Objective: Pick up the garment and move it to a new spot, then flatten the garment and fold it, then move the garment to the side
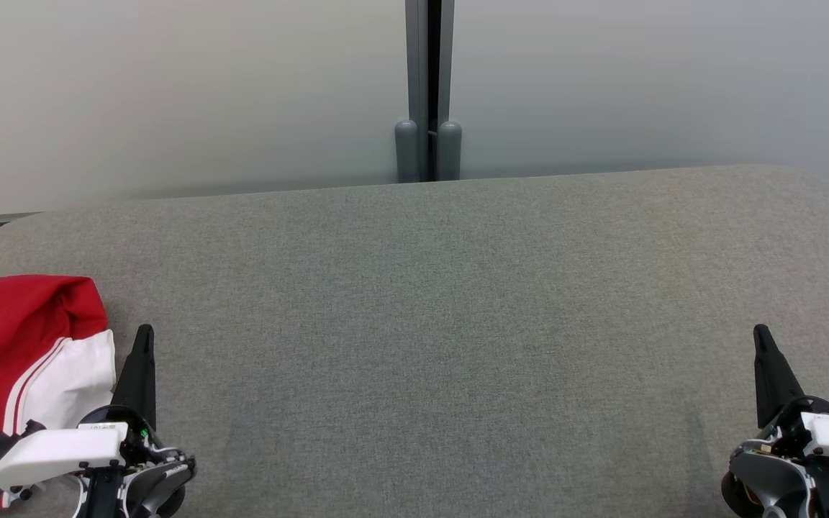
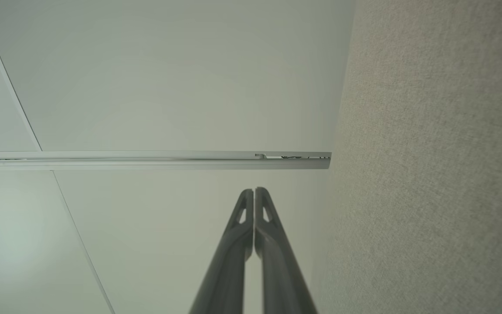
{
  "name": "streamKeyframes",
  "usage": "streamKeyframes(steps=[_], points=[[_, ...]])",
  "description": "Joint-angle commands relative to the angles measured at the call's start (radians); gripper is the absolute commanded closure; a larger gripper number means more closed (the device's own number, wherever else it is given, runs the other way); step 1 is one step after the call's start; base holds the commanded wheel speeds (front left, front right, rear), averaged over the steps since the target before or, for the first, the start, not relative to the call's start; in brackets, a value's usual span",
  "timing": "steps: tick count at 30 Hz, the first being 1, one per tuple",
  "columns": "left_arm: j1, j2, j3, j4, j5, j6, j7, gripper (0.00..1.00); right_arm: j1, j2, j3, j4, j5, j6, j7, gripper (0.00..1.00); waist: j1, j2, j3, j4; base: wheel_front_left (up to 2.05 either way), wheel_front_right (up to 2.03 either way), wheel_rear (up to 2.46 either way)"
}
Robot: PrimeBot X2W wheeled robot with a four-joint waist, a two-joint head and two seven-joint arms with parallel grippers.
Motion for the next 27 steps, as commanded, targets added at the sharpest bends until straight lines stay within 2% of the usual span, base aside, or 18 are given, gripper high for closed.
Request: streamKeyframes(steps=[1, 10, 11, 22, 27], points=[[-0.011, 0.003, 0.002, 0.001, 0.002, -0.003, 0.001, 1.0, -0.006, -0.002, 0.001, 0.0, -0.002, 0.0, 0.002, 1.0, 0.0, -0.0001, 0.0, 0.0, 0.0, 0.0, 0.0], [-0.011, 0.003, 0.002, 0.001, 0.002, -0.003, 0.001, 1.0, -0.006, -0.002, 0.001, 0.0, -0.002, 0.0, 0.002, 1.0, 0.0, -0.0001, 0.0, 0.0, 0.0, 0.0, 0.0], [0.002, -0.001, -0.001, 0.003, 0.0, 0.0, 0.0, 0.0, 0.002, 0.0, 0.0, 0.002, 0.0, 0.0, 0.0, 0.0, 0.0, -0.0001, 0.0, 0.0, 0.0, 0.0, 0.0], [0.046, -0.009, -0.034, 0.031, 0.017, 0.0, -0.028, 0.0, 0.039, 0.009, 0.04, 0.025, -0.005, 0.0, -0.032, 0.0, 0.0, -0.0001, 0.0, -0.003, 0.0, 0.0, 0.0], [0.048, 0.001, -0.061, 0.027, 0.061, 0.0, -0.057, 0.0, 0.037, 0.008, 0.062, 0.031, -0.069, 0.0, -0.058, 0.0, 0.0, -0.0001, -0.001, -0.005, 0.0, 0.0, 0.0]])
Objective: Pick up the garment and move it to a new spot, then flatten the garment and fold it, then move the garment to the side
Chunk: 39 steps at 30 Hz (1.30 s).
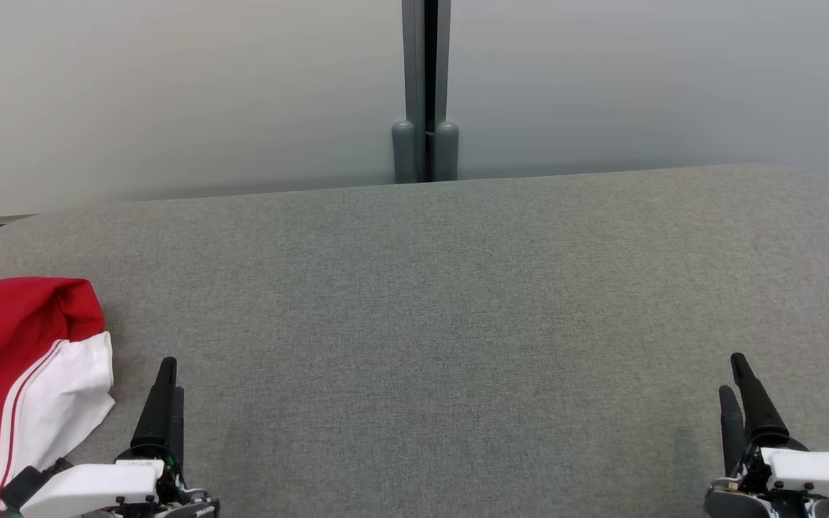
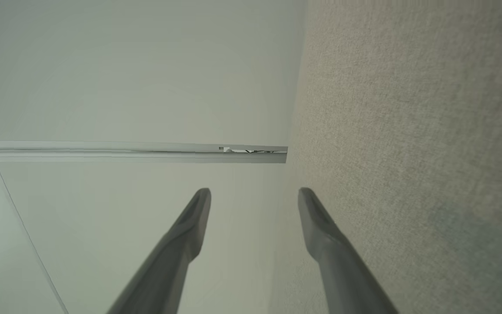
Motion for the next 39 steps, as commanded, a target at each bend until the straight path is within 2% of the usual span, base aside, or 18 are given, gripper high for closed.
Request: streamKeyframes(steps=[1, 11, 17, 25, 26, 27, 39], points=[[-0.017, 0.013, -0.007, -0.021, 0.032, 0.0, -0.01, 0.0, -0.021, -0.008, 0.005, -0.014, -0.037, 0.0, -0.014, 0.0, 0.0, -0.0001, 0.0, 0.0, 0.0, 0.0, 0.0], [-0.002, 0.003, 0.007, -0.062, 0.292, 0.0, -0.054, 0.0, -0.008, -0.01, 0.022, -0.036, -0.283, 0.0, -0.059, 0.0, 0.0, -0.0001, -0.005, 0.004, 0.0, 0.0, 0.0], [0.007, 0.004, -0.016, -0.1, 0.444, 0.012, -0.079, 0.0, -0.001, -0.011, 0.046, -0.053, -0.439, 0.0, -0.084, 0.0, 0.0, -0.0001, -0.007, 0.008, 0.0, 0.0, 0.0], [0.017, 0.01, -0.082, -0.141, 0.674, 0.058, -0.112, 0.0, 0.009, -0.012, 0.082, -0.086, -0.633, 0.0, -0.118, 0.0, 0.0, -0.0001, -0.01, 0.012, 0.0, 0.0, 0.0], [0.017, 0.01, -0.082, -0.141, 0.674, 0.058, -0.112, 0.0, 0.009, -0.012, 0.082, -0.086, -0.633, 0.0, -0.118, 0.0, 0.0, -0.0001, -0.01, 0.012, 0.0, 0.0, 0.0], [0.017, 0.014, -0.098, -0.149, 0.714, 0.075, -0.12, 0.0, 0.013, -0.013, 0.088, -0.095, -0.667, 0.0, -0.125, 0.0, 0.0, -0.0001, -0.01, 0.012, 0.0, 0.0, 0.0], [0.029, 0.046, -0.177, -0.19, 0.867, 0.158, -0.156, 0.0, 0.028, -0.014, 0.116, -0.132, -0.821, 0.0, -0.162, 0.0, 0.0, -0.0001, -0.019, 0.009, 0.0, 0.0, 0.0]])
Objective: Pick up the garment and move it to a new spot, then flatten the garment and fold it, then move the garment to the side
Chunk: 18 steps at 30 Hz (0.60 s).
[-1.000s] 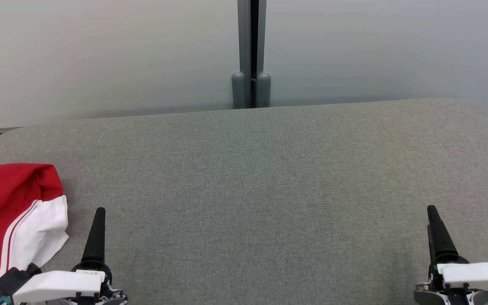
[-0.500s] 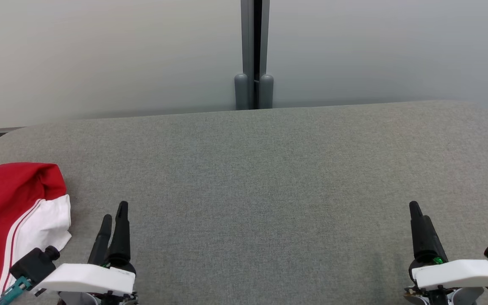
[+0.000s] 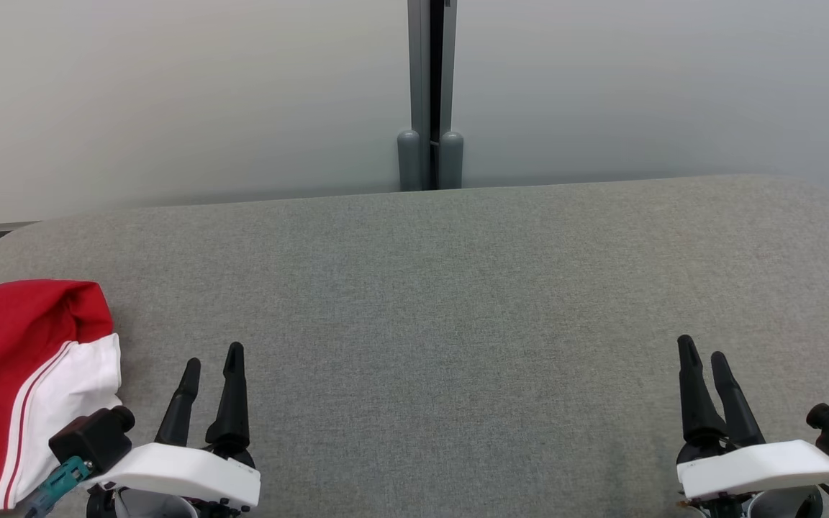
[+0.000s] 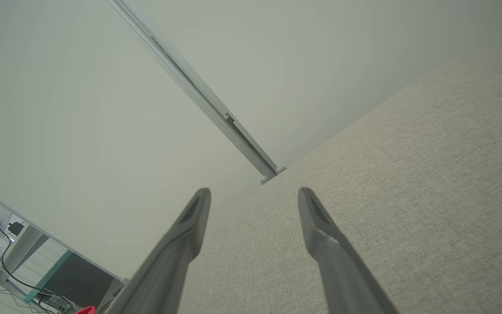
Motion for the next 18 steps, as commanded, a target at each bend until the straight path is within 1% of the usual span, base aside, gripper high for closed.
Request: streamKeyframes(steps=[1, 6, 13, 18], points=[[-0.005, 0.008, -0.006, -0.017, 0.027, 0.009, -0.009, 0.0, -0.001, -0.008, 0.007, -0.018, -0.025, 0.0, -0.011, 0.0, 0.0, 0.0, -0.001, 0.0, 0.0, 0.0, 0.0], [0.004, 0.012, -0.016, -0.018, 0.072, 0.04, -0.024, 0.0, 0.006, -0.009, 0.014, -0.023, -0.084, 0.0, -0.026, 0.0, 0.0, 0.0, -0.007, -0.002, 0.0, 0.0, 0.0], [0.014, 0.016, -0.024, -0.025, 0.146, 0.053, -0.044, 0.0, 0.015, -0.009, 0.023, -0.025, -0.174, 0.0, -0.046, 0.0, 0.0, 0.0, -0.014, -0.003, 0.0, 0.0, 0.0], [0.019, 0.015, -0.034, -0.031, 0.202, 0.057, -0.058, 0.0, 0.021, -0.01, 0.027, -0.037, -0.218, 0.0, -0.06, 0.0, 0.0, 0.0, -0.018, -0.004, 0.0, 0.0, 0.0]])
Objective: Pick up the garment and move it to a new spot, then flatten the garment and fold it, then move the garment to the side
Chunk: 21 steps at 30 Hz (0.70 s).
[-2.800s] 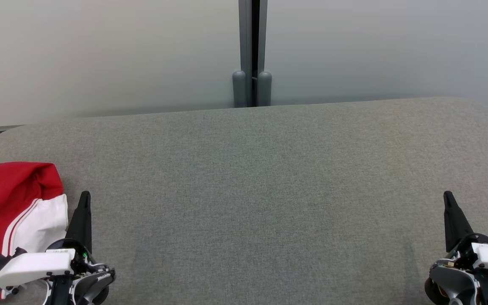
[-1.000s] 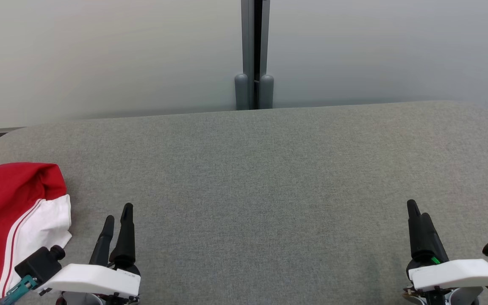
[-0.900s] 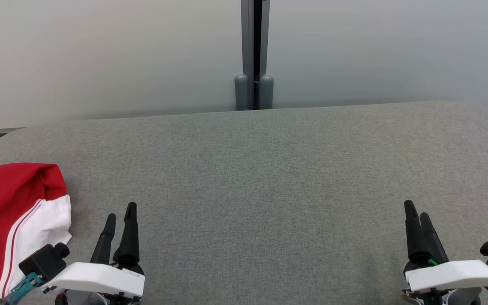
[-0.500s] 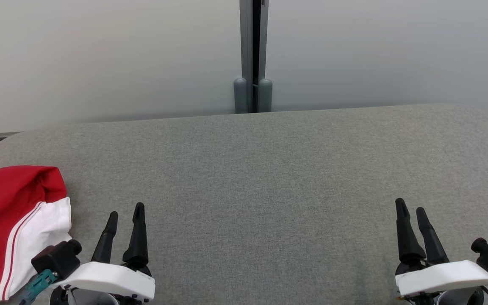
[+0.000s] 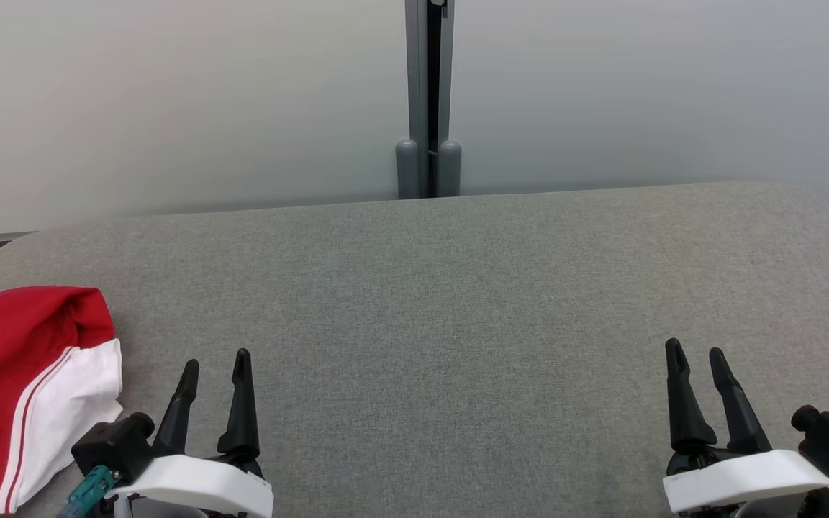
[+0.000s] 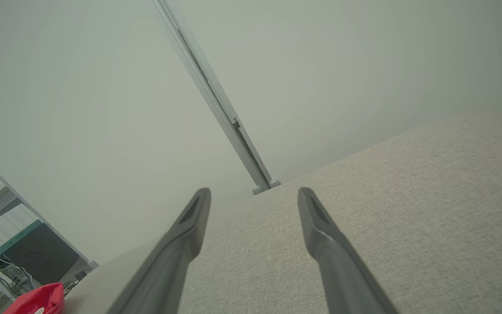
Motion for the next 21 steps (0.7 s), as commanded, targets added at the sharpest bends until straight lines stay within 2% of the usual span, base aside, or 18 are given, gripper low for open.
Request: streamKeyframes(steps=[1, 10, 21], points=[[0.0, 0.007, -0.006, -0.016, 0.038, 0.005, -0.011, 0.0, 0.003, -0.006, 0.006, -0.018, -0.031, 0.0, -0.014, 0.0, 0.0, 0.0, -0.002, 0.0, 0.0, 0.0, 0.0], [0.011, 0.012, -0.032, -0.017, 0.137, 0.004, -0.034, 0.0, 0.018, -0.007, 0.013, -0.007, -0.116, 0.0, -0.037, 0.0, 0.0, 0.0, -0.012, 0.0, 0.0, 0.0, 0.0], [0.035, 0.007, -0.03, -0.002, 0.208, -0.019, -0.057, 0.0, 0.022, -0.008, 0.021, 0.05, -0.196, 0.0, -0.062, 0.0, 0.0, 0.0, -0.024, -0.005, 0.0, 0.0, 0.0]])
